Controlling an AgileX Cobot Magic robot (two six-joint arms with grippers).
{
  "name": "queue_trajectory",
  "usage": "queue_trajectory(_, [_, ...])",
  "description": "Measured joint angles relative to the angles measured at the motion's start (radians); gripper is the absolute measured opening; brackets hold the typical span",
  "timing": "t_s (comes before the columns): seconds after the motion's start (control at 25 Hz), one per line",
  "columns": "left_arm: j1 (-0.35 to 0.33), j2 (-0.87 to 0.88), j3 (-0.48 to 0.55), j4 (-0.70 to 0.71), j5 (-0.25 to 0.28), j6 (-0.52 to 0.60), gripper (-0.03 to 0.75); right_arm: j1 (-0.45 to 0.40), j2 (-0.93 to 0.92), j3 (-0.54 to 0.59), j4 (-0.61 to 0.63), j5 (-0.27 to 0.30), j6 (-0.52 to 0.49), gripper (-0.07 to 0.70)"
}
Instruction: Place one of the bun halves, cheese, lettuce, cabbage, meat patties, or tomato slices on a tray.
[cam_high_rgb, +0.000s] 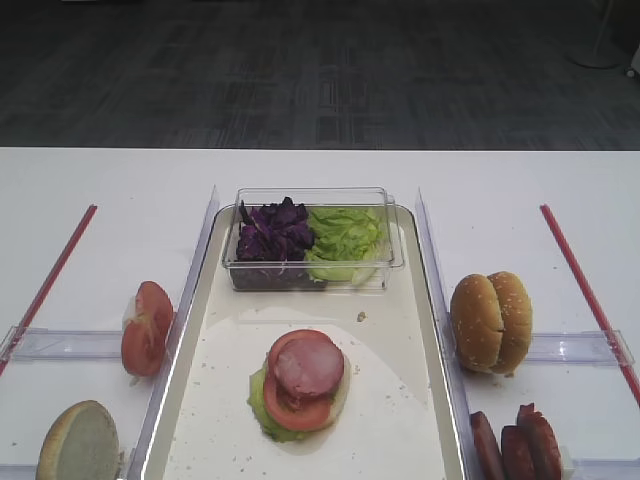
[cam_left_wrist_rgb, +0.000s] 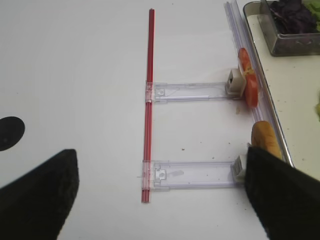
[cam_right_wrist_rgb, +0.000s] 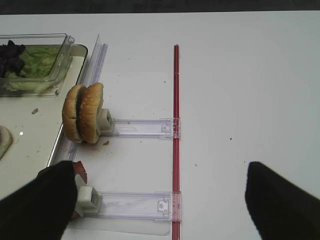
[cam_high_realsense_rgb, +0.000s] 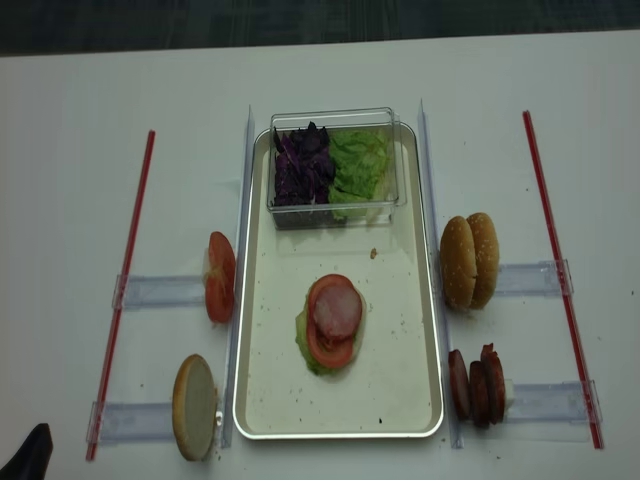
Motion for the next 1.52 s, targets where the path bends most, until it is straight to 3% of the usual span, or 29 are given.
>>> queue_trajectory(1.52, [0.000,0.000,0.000,0.000,0.000,0.000,0.618,0.000,0.000,0.000,-0.003,0.004,0.012,0.692])
